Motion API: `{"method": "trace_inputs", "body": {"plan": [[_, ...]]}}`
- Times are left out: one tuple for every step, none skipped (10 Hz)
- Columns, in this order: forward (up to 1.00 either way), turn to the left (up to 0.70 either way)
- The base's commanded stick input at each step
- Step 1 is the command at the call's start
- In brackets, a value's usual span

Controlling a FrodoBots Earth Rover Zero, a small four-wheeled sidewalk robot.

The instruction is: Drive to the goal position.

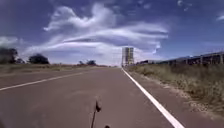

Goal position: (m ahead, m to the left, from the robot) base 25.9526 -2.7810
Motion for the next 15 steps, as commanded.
{"method": "trace_inputs", "body": {"plan": [[1.0,0.0],[1.0,0.0],[1.0,0.0],[1.0,0.0],[1.0,0.0],[1.0,0.0],[1.0,0.0],[1.0,0.0],[1.0,0.0],[1.0,0.0],[1.0,0.0],[1.0,0.0],[1.0,0.0],[1.0,0.0],[1.0,0.0]]}}
